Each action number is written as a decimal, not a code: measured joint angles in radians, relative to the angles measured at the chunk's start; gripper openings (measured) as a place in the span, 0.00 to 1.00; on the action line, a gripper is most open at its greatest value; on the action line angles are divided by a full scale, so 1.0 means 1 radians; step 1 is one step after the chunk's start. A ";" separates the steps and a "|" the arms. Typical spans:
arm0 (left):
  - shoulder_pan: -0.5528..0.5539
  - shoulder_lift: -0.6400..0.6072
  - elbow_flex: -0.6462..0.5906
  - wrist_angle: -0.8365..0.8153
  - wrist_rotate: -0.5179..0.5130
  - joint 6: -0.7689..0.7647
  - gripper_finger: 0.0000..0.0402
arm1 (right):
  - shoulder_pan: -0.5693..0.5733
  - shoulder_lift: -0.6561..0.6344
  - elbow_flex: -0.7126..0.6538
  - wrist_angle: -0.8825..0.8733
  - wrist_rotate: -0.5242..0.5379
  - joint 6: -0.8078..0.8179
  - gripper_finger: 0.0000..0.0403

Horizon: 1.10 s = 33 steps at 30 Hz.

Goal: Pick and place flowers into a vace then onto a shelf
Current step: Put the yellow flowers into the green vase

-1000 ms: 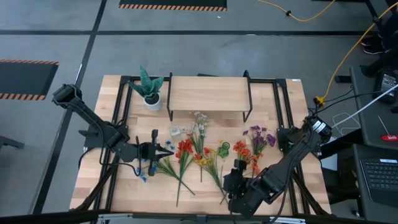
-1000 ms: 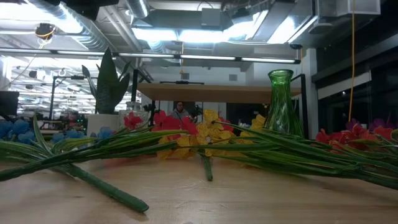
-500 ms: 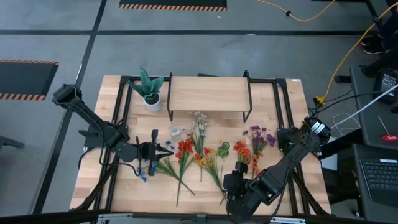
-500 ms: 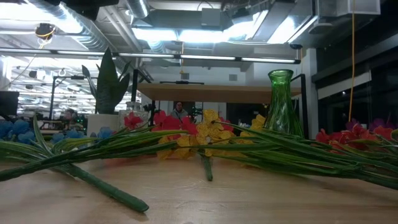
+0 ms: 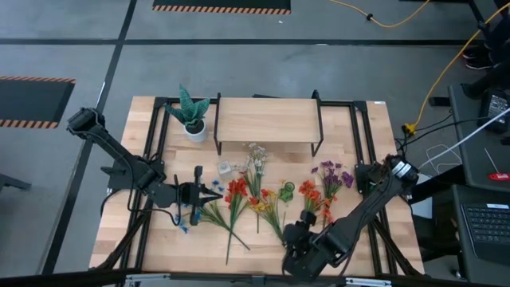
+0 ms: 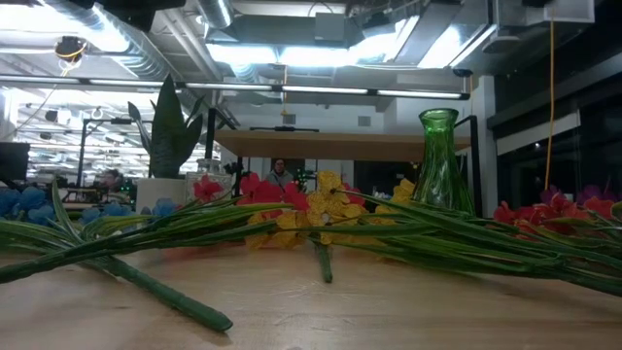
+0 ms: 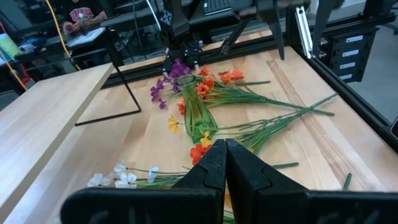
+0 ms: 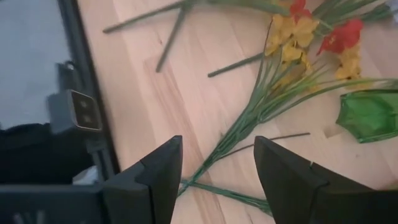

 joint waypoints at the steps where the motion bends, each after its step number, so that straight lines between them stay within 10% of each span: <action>1: 0.000 0.000 0.000 0.000 0.000 0.000 0.01 | -0.004 0.012 0.000 0.000 0.000 0.006 0.50; 33: 0.000 0.000 0.000 0.000 0.000 -0.008 0.01 | -0.084 0.246 0.000 0.010 -0.018 0.153 0.50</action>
